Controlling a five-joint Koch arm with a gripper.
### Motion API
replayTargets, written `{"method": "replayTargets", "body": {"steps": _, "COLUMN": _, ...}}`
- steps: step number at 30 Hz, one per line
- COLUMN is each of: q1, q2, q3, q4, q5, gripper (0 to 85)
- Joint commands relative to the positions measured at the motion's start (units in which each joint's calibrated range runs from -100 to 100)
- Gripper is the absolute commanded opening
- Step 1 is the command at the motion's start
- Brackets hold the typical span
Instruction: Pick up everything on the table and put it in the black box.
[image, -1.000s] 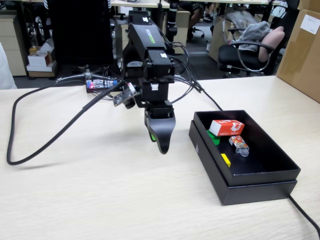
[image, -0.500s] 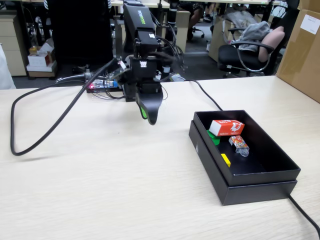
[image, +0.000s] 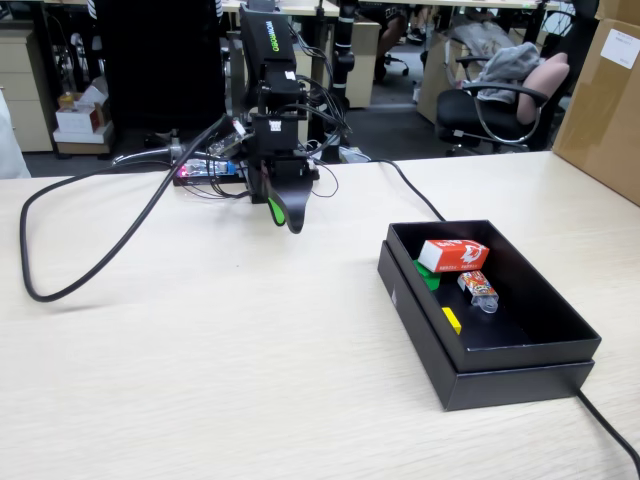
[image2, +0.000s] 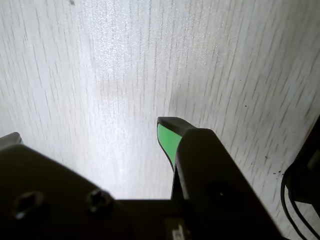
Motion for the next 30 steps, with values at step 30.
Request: {"method": "replayTargets", "body": {"steps": 30, "q1": -0.6, "q2": -12.4, "q3": -10.6, "q4": 6.6, "q5": -2.6, "gripper": 52.3}}
